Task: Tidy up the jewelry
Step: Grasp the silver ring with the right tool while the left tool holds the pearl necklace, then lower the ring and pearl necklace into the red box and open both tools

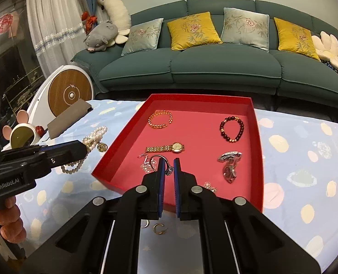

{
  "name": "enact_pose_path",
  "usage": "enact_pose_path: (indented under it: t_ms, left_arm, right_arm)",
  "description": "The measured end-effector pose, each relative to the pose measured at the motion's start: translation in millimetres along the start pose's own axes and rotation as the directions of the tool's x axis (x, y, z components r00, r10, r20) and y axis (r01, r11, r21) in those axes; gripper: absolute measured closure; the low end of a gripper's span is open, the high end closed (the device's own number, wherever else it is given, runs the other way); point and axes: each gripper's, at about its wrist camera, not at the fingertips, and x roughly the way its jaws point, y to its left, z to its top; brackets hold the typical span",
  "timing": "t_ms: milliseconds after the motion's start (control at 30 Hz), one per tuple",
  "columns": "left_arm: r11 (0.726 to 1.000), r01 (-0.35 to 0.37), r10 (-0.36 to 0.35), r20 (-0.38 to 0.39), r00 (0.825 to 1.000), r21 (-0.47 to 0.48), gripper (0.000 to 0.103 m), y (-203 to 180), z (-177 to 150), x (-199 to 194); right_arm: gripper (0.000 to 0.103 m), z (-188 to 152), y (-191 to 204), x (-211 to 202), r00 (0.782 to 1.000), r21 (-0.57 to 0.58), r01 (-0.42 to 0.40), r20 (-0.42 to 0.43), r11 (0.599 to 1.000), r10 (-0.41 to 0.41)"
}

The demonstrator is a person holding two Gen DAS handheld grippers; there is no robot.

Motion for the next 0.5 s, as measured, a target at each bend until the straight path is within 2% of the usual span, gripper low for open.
enact_pose_path:
  t_ms: [233,500]
  left_arm:
    - [1.0,-0.01,0.01,-0.071,0.997,-0.002,0.093,1.6,-2.5,37.4]
    - [1.0,-0.009,0.007,-0.099,0.995,-0.019,0.093,9.4,-5.8,50.8]
  right_arm:
    - [0.096,-3.2,-35.8,22.9,0.998,0.064,0.046,-0.045,0.997,-0.043]
    - [0.096,-6.8,-42.2,42.8,0.996,0.074,0.044,-0.08,0.996,-0.038]
